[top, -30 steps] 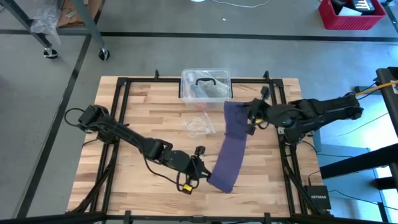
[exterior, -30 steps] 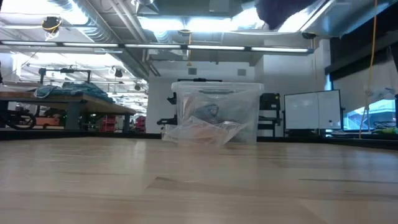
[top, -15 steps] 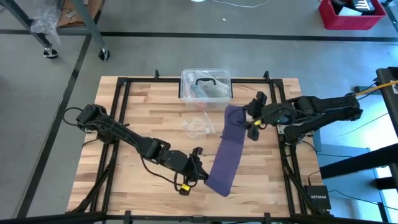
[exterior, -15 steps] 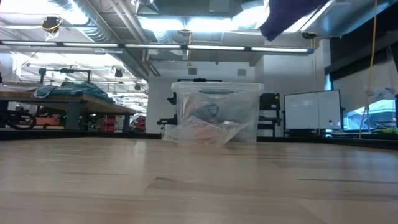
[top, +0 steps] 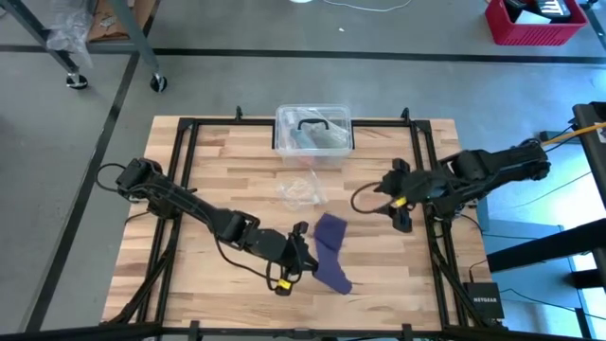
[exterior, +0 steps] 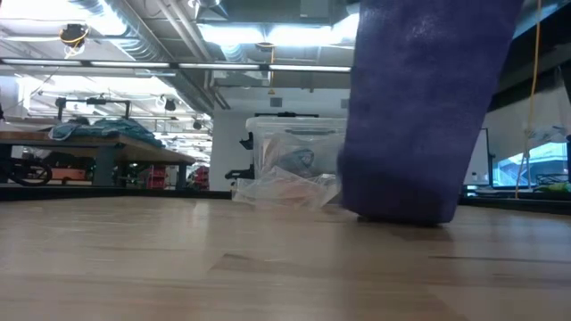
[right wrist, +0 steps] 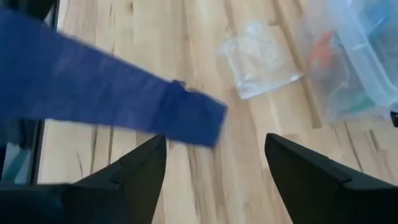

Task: Roll bandage
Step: Roll the blue bandage

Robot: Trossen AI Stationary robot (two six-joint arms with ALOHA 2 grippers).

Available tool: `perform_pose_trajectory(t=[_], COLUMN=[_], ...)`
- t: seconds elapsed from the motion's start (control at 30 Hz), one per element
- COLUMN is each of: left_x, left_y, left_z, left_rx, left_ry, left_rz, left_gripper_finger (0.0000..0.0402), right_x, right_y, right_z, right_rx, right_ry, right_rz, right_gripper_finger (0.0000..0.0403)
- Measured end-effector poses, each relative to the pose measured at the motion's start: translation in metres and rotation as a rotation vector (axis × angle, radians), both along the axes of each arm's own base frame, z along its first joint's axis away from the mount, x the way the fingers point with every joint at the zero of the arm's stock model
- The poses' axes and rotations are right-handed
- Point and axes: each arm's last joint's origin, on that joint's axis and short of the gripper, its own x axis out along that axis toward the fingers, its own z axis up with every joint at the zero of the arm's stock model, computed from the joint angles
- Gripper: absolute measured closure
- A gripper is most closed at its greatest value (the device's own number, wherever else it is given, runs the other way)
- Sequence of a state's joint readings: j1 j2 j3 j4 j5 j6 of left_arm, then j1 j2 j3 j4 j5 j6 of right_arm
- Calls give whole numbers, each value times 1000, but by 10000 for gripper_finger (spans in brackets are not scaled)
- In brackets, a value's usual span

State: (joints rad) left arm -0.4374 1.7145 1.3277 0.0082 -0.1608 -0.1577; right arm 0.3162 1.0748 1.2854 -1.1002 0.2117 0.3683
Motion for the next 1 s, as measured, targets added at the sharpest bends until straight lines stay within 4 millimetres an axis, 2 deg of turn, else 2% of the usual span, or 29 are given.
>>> perform_pose_trajectory(t=[0.2,0.3,0.4,0.53,0.77,0.9,1.0], left_x=[0,0,0,0,0,0,1], left_y=[0,0,0,0,0,-2,-2], left_z=[0,0,0,0,3,12,18], left_rx=[3,8,12,13,4,19,43], left_ry=[-3,-5,-6,-9,-33,-108,-171], left_rz=[-2,9,23,24,26,27,40], left_gripper_finger=[391,391,391,391,391,391,391], right_x=[-7,-8,-7,-8,-25,-32,-39], right_y=[5,5,6,15,50,73,88], right_z=[-5,-19,-35,-54,-69,-75,-88], right_rx=[-79,-137,-122,-117,-94,-72,-53], right_ry=[33,74,120,154,-89,-241,-306], right_rz=[-54,-93,-118,-70,88,148,194], right_gripper_finger=[129,129,129,129,129,130,130])
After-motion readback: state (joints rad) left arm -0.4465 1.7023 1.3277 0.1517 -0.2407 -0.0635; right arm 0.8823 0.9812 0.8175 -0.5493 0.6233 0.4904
